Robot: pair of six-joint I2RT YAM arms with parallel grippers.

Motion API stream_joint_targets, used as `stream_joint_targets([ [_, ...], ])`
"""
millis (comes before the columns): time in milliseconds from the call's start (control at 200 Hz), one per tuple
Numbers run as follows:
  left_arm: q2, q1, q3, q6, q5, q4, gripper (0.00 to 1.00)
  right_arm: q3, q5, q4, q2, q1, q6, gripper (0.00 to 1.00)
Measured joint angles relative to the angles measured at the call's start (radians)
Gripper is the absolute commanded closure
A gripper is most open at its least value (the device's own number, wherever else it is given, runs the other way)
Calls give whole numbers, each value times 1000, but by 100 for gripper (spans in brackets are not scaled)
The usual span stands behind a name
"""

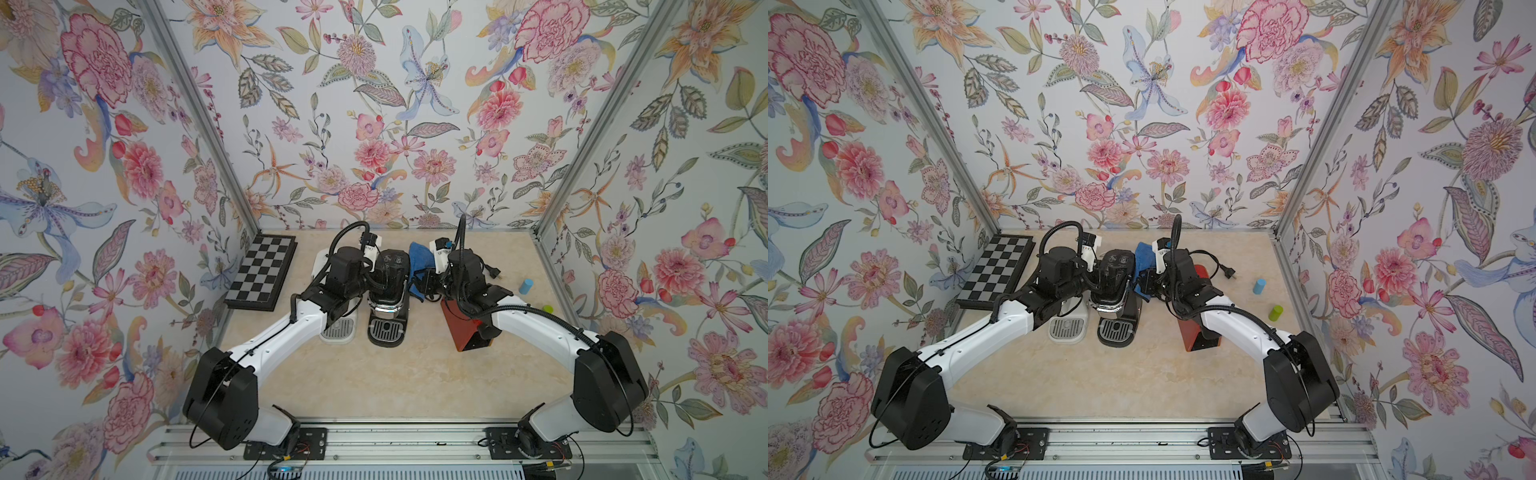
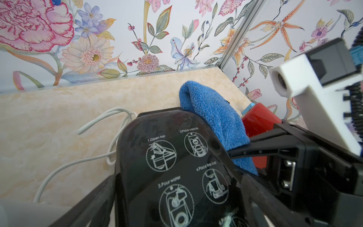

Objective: Wipe the surface of a coffee machine
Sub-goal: Wipe the dirt from the surface of the coffee machine.

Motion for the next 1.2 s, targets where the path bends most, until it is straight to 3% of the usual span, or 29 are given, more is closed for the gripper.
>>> stream_joint_targets([
  [525, 4, -1, 4, 0, -2, 1, 1, -174, 44, 103, 104, 49, 61, 100],
  [856, 4, -1, 4, 0, -3, 4, 1, -176, 159, 98, 187, 103, 80, 100],
  [1201, 4, -2, 5, 0, -16, 8, 1, -147, 179, 36, 177, 120, 71, 100],
])
